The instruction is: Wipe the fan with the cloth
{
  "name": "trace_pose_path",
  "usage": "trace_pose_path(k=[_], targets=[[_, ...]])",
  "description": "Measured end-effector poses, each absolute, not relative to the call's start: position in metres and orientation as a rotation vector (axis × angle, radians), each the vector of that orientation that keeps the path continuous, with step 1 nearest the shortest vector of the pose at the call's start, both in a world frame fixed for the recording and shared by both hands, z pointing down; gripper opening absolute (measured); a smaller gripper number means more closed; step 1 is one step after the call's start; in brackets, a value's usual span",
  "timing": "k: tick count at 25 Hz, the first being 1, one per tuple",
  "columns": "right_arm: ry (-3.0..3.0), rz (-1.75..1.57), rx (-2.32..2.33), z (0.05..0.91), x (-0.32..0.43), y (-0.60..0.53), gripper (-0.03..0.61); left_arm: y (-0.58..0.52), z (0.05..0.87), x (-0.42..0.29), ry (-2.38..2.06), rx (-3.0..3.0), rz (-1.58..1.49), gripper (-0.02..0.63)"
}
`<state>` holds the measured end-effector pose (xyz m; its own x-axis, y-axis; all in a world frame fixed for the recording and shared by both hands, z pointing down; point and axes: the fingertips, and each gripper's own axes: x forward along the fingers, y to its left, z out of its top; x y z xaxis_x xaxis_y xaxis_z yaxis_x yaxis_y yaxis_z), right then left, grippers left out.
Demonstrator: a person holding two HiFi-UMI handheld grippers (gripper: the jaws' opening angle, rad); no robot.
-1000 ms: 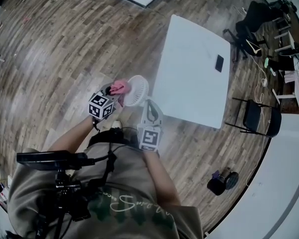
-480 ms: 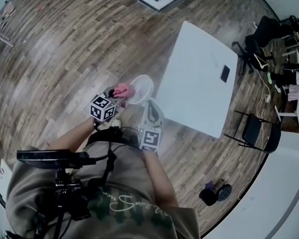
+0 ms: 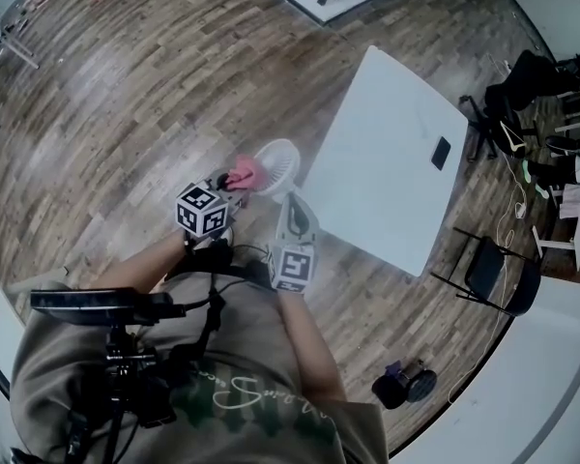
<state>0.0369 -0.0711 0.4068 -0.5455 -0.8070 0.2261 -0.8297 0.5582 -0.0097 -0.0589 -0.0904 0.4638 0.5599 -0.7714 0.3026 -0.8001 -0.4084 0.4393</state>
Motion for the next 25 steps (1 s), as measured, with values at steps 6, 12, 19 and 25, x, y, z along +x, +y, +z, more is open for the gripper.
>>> trace_pose_path(k=[6, 12, 19, 25], targets=[[-2.618, 0.189, 1.336, 0.411, 0.039, -0.065, 0.026, -0.085, 0.459, -0.058, -1.283, 2.233, 0.055, 0.100], [-2.648, 0.227, 1.368, 0.399, 0.053, -0.073, 0.026, -0.086, 0.452, -0.053, -1.327, 2.236, 0.055, 0.098], [-2.718, 0.247, 1.323, 0.390, 0.047, -0.078, 0.026, -0.092, 0.438, -0.044, -1.363, 2.259, 0.046, 0.098], [-2.767, 0.219, 1.251, 0.385, 0.033, -0.081, 0.026, -0.096, 0.433, -0.045, -1.378, 2.234, -0.002, 0.098]])
